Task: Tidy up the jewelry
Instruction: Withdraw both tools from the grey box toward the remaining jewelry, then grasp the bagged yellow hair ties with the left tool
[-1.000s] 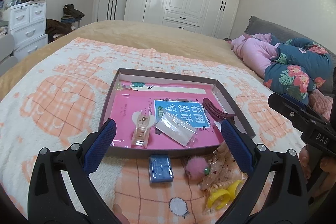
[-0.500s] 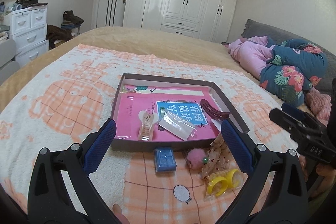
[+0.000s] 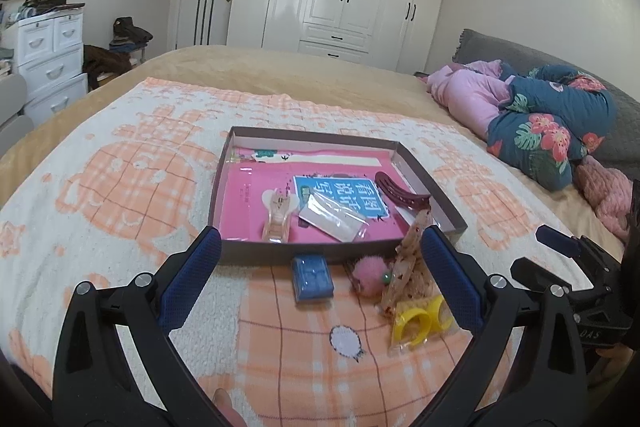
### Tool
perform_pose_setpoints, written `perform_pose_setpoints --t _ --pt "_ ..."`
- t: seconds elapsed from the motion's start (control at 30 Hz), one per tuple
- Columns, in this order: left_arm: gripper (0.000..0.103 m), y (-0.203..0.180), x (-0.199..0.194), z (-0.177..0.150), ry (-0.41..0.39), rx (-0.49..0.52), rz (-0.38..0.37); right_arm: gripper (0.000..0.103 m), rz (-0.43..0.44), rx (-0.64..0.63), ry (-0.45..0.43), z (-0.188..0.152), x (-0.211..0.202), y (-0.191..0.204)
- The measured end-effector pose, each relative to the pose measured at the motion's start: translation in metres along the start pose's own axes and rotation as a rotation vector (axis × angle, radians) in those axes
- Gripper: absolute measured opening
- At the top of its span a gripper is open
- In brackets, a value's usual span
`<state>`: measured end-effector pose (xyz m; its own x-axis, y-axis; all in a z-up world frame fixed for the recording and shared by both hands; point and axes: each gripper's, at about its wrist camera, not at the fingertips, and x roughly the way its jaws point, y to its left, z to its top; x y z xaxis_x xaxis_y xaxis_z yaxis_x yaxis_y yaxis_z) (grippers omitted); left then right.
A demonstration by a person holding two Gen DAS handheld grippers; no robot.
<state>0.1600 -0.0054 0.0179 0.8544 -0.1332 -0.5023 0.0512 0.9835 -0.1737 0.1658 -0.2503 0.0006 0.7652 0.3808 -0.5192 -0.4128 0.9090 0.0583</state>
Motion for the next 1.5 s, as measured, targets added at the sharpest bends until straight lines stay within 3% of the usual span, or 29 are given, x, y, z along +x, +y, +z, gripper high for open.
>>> perform_pose_setpoints --t 0.7,0.93,1.1,1.5 --pt "0.091 -0.024 0.018 -0.052 0.171 0.08 -0.061 0.093 -0.046 0.065 0.05 -0.029 -0.025 -0.011" --pt "0.091 -0.046 0.038 -0.065 0.232 0.14 -0.089 0.093 -0.047 0.108 0.082 -0.032 -0.014 -0.024" --pt "0.091 -0.051 0.053 -0.064 0.264 0.13 -0.105 0.093 -0.043 0.136 0.108 -0.032 -0.002 -0.031" --pt "0.066 -0.059 0.074 -0.065 0.318 0.116 -0.151 0.09 -0.049 0.189 0.161 -0.027 0.025 -0.048"
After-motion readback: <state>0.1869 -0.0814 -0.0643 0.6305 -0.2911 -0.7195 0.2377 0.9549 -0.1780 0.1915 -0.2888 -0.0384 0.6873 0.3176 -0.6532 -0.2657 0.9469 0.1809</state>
